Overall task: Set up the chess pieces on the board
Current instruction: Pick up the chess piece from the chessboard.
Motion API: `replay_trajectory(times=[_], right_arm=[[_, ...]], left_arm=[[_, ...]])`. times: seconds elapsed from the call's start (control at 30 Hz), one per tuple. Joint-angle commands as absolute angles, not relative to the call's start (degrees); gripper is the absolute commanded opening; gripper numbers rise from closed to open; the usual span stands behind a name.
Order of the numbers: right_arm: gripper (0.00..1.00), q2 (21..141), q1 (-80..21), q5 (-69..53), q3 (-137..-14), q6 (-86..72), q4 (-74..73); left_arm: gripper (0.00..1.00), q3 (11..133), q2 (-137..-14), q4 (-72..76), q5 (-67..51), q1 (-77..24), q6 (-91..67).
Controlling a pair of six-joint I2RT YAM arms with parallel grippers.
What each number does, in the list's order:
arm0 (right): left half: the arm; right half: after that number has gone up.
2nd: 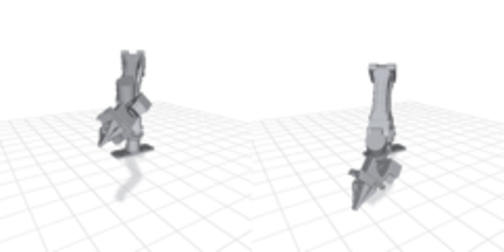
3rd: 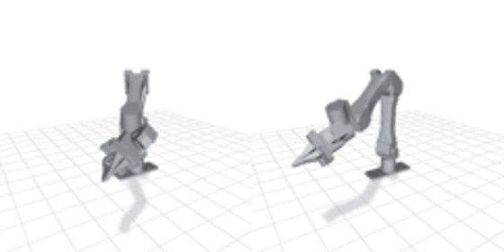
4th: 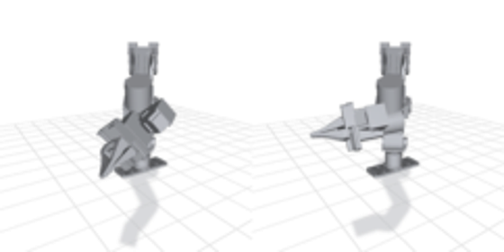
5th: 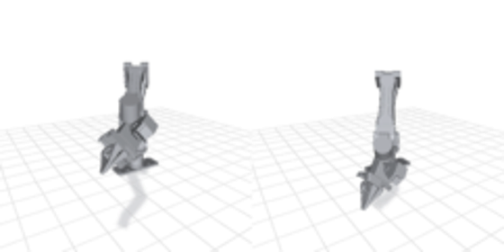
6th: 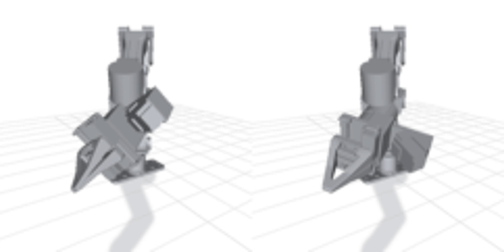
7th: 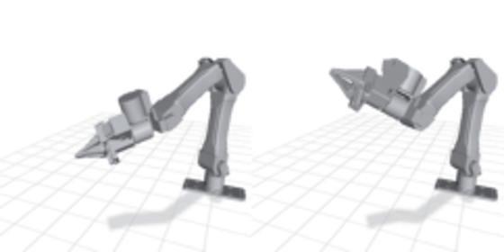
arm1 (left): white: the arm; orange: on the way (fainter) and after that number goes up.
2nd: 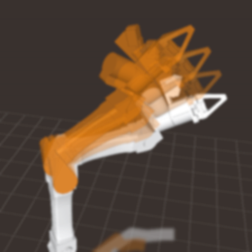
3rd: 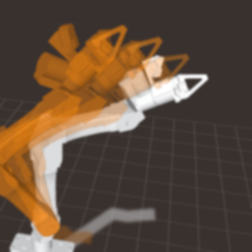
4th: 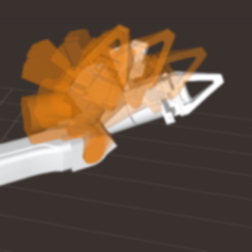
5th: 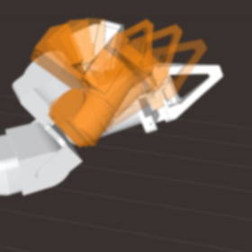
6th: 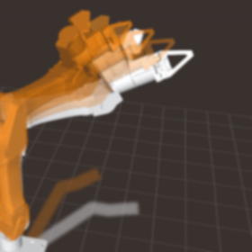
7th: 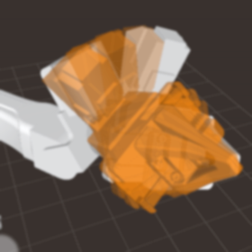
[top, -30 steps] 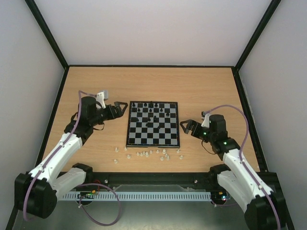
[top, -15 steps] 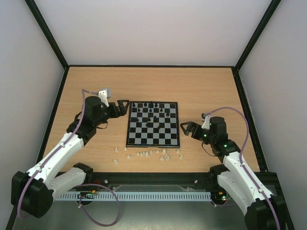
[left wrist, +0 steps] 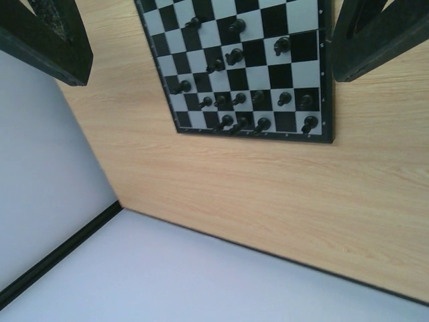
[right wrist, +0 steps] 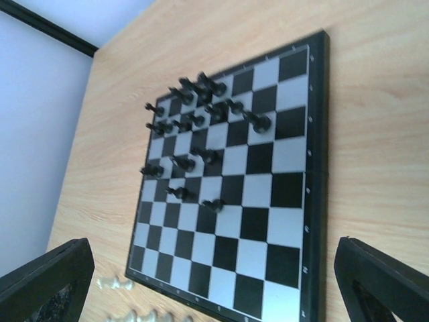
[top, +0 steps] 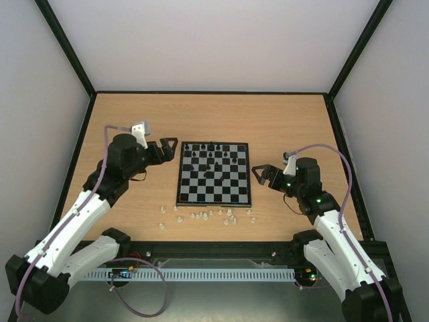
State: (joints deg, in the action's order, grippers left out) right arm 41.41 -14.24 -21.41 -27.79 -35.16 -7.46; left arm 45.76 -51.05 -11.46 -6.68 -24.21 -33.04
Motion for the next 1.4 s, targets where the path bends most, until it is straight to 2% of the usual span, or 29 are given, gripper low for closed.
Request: replay_trajectory(times=[0.0, 0.27, 0.53, 0.67, 0.93, 1.37], right_arm=[[0.98, 45.47, -14.49, -21.17, -34.41, -35.87, -9.19], [0.88, 60.84, -15.35, -16.23, -47.61, -31.63, -14.14], [0.76, 81.29, -27.76, 4.08, -64.12, -25.49, -22.83], [0.68, 89.34, -31.03, 9.5, -70.68, -23.86, -26.59], [0.53, 97.8, -31.9, 10.07, -74.53, -22.3, -28.73], [0.39, 105.75, -32.34, 7.59, -76.98, -22.06, -28.38]], left_arm=[[0.99, 41.14, -45.58, -8.66, -8.68, -24.52, -37.31], [0.99, 36.89, -40.59, -12.46, -0.61, -24.52, -39.26], [1.0, 37.96, -46.16, -13.36, 5.49, -24.39, -37.17], [1.0, 40.19, -52.31, -13.67, 2.4, -24.26, -36.0], [0.99, 39.86, -55.24, -13.33, 2.44, -24.35, -35.89], [0.99, 39.11, -55.13, -12.83, 4.73, -24.35, -36.49]])
